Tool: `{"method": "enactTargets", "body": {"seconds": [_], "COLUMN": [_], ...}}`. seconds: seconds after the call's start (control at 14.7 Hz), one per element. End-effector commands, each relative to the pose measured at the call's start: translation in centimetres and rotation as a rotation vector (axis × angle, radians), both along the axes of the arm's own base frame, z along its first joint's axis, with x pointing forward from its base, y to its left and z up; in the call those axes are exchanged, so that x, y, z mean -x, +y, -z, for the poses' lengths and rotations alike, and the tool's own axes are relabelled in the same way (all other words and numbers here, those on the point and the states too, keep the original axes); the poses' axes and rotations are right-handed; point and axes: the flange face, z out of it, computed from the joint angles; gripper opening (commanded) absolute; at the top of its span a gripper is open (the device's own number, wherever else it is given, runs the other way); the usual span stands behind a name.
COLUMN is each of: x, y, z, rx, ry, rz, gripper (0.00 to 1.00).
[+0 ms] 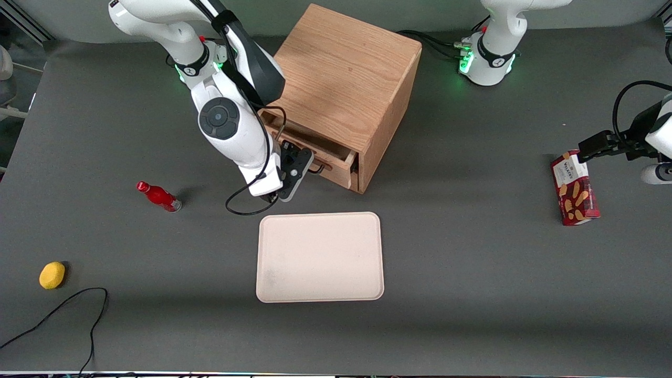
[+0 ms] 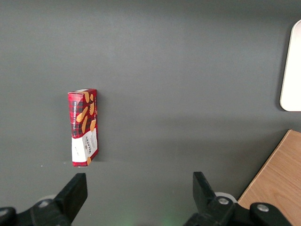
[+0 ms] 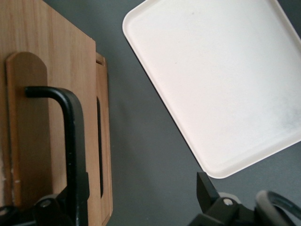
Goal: Open upper drawer
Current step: 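Pull the upper drawer outward by its handle with the right gripper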
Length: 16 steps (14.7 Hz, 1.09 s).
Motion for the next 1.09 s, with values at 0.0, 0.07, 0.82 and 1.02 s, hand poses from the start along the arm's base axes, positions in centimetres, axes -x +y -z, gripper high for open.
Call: {"method": "enactTargets", "body": {"seconds": [0.0, 0.07, 0.82, 1.02], "x": [-1.9, -2.1, -4.3, -4.8], "y": [-0.6, -0.8, -3.4, -4.0], "z": [0.0, 0.1, -0.4, -1.2], "rx": [0.005, 0.006, 0.059, 0.065], "ry": [-0.018, -0.017, -0.012, 0.003], "rz": [-0.007, -0.003, 0.014, 0.024], "gripper": [1.0, 1.0, 1.0, 1.0]}}
